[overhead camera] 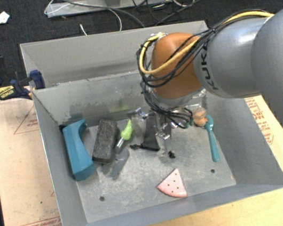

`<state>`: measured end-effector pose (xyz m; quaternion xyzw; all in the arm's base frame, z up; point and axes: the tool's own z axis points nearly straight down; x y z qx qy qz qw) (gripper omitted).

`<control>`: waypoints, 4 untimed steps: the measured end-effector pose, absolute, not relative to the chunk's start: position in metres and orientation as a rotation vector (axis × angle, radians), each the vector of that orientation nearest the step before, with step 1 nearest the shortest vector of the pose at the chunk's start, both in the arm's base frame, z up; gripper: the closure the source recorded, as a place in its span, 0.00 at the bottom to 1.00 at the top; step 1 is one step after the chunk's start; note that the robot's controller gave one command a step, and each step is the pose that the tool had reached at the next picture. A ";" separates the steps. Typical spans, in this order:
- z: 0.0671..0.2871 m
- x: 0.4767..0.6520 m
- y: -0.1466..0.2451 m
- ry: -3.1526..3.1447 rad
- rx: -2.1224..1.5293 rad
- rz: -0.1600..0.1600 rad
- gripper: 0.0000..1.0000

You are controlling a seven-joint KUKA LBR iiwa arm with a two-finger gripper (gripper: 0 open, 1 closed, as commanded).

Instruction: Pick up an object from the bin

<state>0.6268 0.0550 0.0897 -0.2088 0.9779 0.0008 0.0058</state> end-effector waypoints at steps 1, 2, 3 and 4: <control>0.084 0.620 0.056 3.093 -0.509 0.001 0.00; 0.086 0.616 0.038 3.128 -0.170 0.004 0.00; 0.083 0.607 0.046 3.126 -0.229 0.011 1.00; 0.083 0.607 0.045 3.126 -0.229 0.009 0.00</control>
Offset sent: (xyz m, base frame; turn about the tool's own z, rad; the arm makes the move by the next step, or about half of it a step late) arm -0.0148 -0.0590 -0.0005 0.0968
